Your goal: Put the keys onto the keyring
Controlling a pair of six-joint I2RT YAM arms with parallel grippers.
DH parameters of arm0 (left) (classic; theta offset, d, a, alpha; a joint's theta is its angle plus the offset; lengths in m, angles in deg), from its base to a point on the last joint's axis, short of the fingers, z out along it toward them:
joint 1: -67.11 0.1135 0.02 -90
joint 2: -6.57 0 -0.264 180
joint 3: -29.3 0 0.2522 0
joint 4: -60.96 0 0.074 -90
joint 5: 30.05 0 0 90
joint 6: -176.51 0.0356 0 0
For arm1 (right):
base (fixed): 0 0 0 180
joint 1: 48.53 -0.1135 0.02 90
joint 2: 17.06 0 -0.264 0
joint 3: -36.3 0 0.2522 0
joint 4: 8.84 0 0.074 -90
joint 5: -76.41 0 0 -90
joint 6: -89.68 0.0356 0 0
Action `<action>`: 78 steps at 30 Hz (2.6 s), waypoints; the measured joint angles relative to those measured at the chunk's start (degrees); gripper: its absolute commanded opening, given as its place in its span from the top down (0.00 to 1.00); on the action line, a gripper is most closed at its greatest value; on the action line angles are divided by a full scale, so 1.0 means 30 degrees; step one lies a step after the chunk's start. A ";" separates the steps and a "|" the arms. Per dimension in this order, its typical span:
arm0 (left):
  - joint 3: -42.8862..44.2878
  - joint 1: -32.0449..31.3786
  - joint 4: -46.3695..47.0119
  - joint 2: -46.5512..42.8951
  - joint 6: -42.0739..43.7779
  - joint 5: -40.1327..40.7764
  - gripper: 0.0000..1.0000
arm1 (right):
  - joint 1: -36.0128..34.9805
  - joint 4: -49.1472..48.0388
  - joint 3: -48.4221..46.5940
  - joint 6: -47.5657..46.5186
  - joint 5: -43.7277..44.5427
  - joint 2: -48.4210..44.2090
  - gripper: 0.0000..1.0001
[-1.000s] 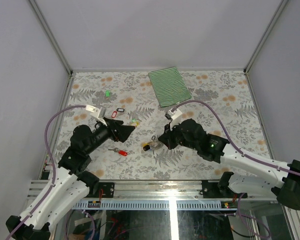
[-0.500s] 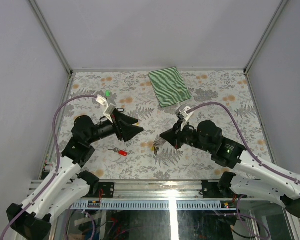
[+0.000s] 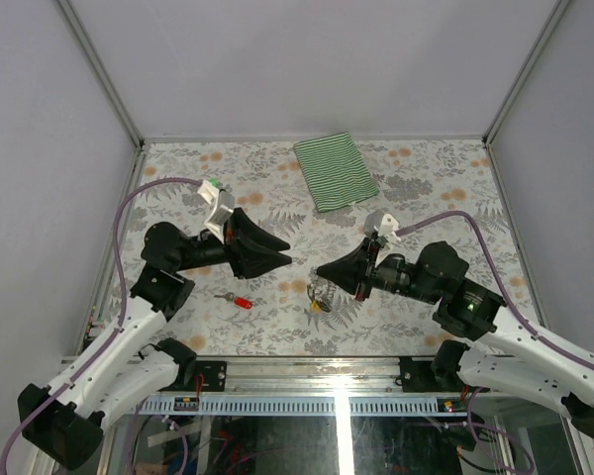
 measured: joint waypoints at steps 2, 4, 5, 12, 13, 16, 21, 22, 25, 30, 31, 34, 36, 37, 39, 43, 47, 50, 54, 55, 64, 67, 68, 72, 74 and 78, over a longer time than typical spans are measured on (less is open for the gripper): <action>0.0372 -0.0255 0.0262 0.0204 0.0015 -0.0189 0.66 | 0.0015 -0.0583 0.0007 -0.0219 -0.0444 -0.0204 1.00; 0.0933 -0.0896 0.0204 0.0342 0.0379 -0.0146 0.67 | 0.0015 -0.1326 0.0007 -0.0408 -0.0867 -0.0306 1.00; 0.1224 -0.1333 0.0109 0.0364 0.0714 -0.0051 0.67 | 0.0015 -0.1647 0.0007 -0.0452 -0.1005 -0.0313 1.00; 0.2317 -0.3096 0.0000 0.0051 0.2688 0.0335 0.68 | 0.0015 -0.3526 0.0000 -0.0459 -0.1967 -0.0284 1.00; 0.2339 -0.3133 0.0000 -0.0036 0.2812 0.0335 0.68 | 0.0015 -0.3789 -0.0007 -0.0408 -0.2098 -0.0277 1.00; 0.2412 -0.3177 -0.0015 -0.0240 0.3140 0.0321 0.67 | 0.0022 -0.4714 -0.0095 -0.0240 -0.2856 -0.0233 1.00; 0.2572 -0.3279 -0.0015 -0.0379 0.3293 0.0270 0.66 | 0.0036 -0.6098 -0.0270 -0.0036 -0.4095 -0.0080 1.00; 0.2608 -0.3330 -0.0022 -0.0372 0.3293 0.0248 0.66 | 0.0036 -0.6244 -0.0313 -0.0015 -0.4248 -0.0029 1.00; 0.2849 -0.3585 -0.0044 -0.0255 0.3300 0.0080 0.66 | 0.0036 -0.6798 -0.0474 0.0051 -0.4765 0.0197 1.00; 0.3111 -0.4044 -0.0124 -0.0182 0.3439 -0.0058 0.69 | 0.0044 -0.7242 -0.0510 0.0109 -0.5355 0.0393 1.00; 0.3126 -0.4080 -0.0124 -0.0182 0.3461 -0.0080 0.70 | 0.0044 -0.7293 -0.0510 0.0109 -0.5457 0.0408 1.00; 0.3169 -0.4197 -0.0182 -0.0175 0.3512 -0.0087 0.71 | 0.0051 -0.7468 -0.0525 0.0102 -0.5508 0.0408 1.00; 0.3177 -0.4313 -0.0233 -0.0168 0.3534 -0.0087 0.72 | 0.0051 -0.7519 -0.0525 0.0102 -0.5530 0.0408 1.00; 0.3184 -0.4364 -0.0277 -0.0138 0.3541 -0.0080 0.72 | 0.0051 -0.7519 -0.0525 0.0102 -0.5566 0.0408 1.00; 0.3206 -0.4503 -0.0393 -0.0044 0.3570 -0.0080 0.72 | 0.0051 -0.7519 -0.0525 0.0102 -0.5654 0.0408 1.00; 0.3213 -0.4743 -0.0539 0.0131 0.3614 -0.0073 0.72 | 0.0051 -0.7519 -0.0525 0.0095 -0.5829 0.0423 1.00; 0.3395 -0.5042 -0.0750 0.0270 0.3730 -0.0058 0.73 | 0.0051 -0.7519 -0.0525 0.0095 -0.5843 0.0459 1.00; 0.3534 -0.5224 -0.0838 0.0321 0.3869 -0.0015 0.74 | 0.0051 -0.7519 -0.0532 0.0095 -0.5843 0.0474 1.00; 0.3701 -0.5493 -0.0984 0.0386 0.4036 0.0087 0.77 | 0.0051 -0.7519 -0.0532 0.0095 -0.5836 0.0481 1.00; 0.3745 -0.5559 -0.0991 0.0401 0.4080 0.0131 0.78 | 0.0051 -0.7512 -0.0532 0.0095 -0.5829 0.0481 1.00; 0.3920 -0.5916 -0.1807 0.0619 0.4670 0.0481 0.99 | 0.0051 -0.7475 -0.0532 0.0095 -0.5836 0.0474 1.00; 0.4095 -0.5916 -0.2120 0.0641 0.4918 0.0525 1.00 | 0.0066 -0.7512 -0.0532 0.0095 -0.5785 0.0474 1.00; 0.4116 -0.5923 -0.2164 0.0641 0.4991 0.0546 1.00 | 0.0066 -0.7512 -0.0539 0.0095 -0.5778 0.0466 0.99; 0.4124 -0.5931 -0.2186 0.0590 0.5122 0.0736 1.00 | 0.0073 -0.7373 -0.0648 0.0109 -0.5763 0.0474 0.83; 0.4124 -0.5982 -0.2171 0.0532 0.5078 0.0903 1.00 | 0.0073 -0.7359 -0.0707 0.0102 -0.5785 0.0466 0.76; 0.3541 -0.6025 -0.1239 0.0255 0.4335 0.1246 1.00 | 0.0066 -0.7380 -0.0743 0.0095 -0.5690 0.0189 0.71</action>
